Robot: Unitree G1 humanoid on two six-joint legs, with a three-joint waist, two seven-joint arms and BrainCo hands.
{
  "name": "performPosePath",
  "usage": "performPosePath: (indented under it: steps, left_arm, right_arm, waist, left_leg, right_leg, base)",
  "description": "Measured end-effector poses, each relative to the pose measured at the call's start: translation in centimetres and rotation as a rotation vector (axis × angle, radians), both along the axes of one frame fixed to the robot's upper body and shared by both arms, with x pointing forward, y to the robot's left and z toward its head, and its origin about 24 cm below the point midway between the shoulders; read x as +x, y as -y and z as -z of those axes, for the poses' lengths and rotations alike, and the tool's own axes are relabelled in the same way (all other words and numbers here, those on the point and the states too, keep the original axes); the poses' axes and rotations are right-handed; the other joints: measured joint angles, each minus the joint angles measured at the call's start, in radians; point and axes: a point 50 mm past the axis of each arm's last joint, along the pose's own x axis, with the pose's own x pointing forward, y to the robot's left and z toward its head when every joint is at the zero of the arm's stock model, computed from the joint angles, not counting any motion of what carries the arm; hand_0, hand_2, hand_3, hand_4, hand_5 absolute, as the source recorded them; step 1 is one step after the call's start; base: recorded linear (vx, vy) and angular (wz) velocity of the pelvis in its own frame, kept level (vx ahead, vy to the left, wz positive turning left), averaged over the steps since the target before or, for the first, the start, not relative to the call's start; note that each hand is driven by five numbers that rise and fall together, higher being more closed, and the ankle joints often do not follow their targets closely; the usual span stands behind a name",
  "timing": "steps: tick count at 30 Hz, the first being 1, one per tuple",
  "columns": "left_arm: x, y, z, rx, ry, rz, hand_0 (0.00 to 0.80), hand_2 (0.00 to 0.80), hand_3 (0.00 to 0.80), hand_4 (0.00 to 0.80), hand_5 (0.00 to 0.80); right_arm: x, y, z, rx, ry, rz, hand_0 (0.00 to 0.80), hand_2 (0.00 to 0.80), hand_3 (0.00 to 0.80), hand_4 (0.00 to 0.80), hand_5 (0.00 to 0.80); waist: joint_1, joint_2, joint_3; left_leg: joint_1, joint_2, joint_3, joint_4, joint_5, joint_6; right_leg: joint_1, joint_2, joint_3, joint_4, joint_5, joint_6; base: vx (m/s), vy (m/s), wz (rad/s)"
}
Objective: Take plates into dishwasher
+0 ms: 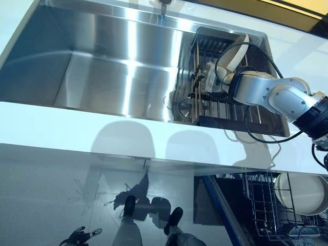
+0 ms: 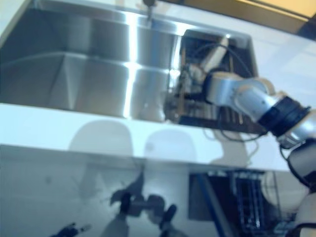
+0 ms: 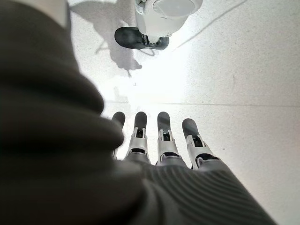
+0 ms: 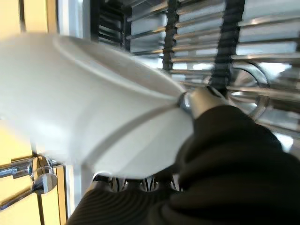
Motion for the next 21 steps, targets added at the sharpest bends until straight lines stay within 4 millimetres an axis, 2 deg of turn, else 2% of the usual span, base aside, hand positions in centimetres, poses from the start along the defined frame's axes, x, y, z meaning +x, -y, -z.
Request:
performPosePath:
  steps: [3,9,16,21]
  left_arm:
    - [0.0,-0.2,-0.1,-0.004,0.014,-0.029,0.0,0.0,0.0,0.0,0.0]
    - [0.1,-0.2,-0.1,-0.006,0.015,-0.031,0.0,0.0,0.0,0.0,0.0]
    - [0.0,0.0,0.0,-0.01,0.005,-0.034,0.0,0.0,0.0,0.0,0.0]
    - [0.0,0.6,0.3,-0.027,0.016,-0.035,0.0,0.0,0.0,0.0,0.0]
  right_arm:
    - [0.6,0.9,0.3,-0.009,0.008,0.046,0.8,0.8,0.8,0.8,0.8]
    - [1.5,2.6,-0.8,0.044,0.101,0.1,0.8,0.8,0.8,0.8,0.8]
    - [1.4,4.1,-2.1,0.085,0.182,0.09,0.8,0.8,0.8,0.8,0.8]
    - [0.7,5.3,-3.6,0.308,0.199,0.051,0.8,0.8,0.8,0.8,0.8]
  waist:
    - [0.0,0.001,0.001]
    - [0.0,0.007,0.004]
    - [0.001,0.009,0.005]
    - [-0.003,0.011,0.004]
  left_leg:
    - [-0.003,0.0,0.0,0.001,0.0,0.0]
    - [-0.011,0.0,-0.002,0.006,0.0,0.0]
    - [-0.012,0.0,-0.002,0.012,0.0,0.0]
    - [-0.004,0.001,-0.001,0.018,0.0,0.0]
  right_leg:
    - [-0.003,0.0,0.0,0.0,0.0,0.0]
    - [-0.008,0.0,0.0,0.0,0.001,-0.001]
    - [-0.006,0.0,0.0,0.0,0.003,-0.004]
    - [0.005,0.001,0.0,0.0,0.006,-0.006]
  base:
    - [0.0,0.0,0.0]
    - [0.0,0.0,0.0]
    - [0.0,0.0,0.0]
    - [0.0,0.0,0.0]
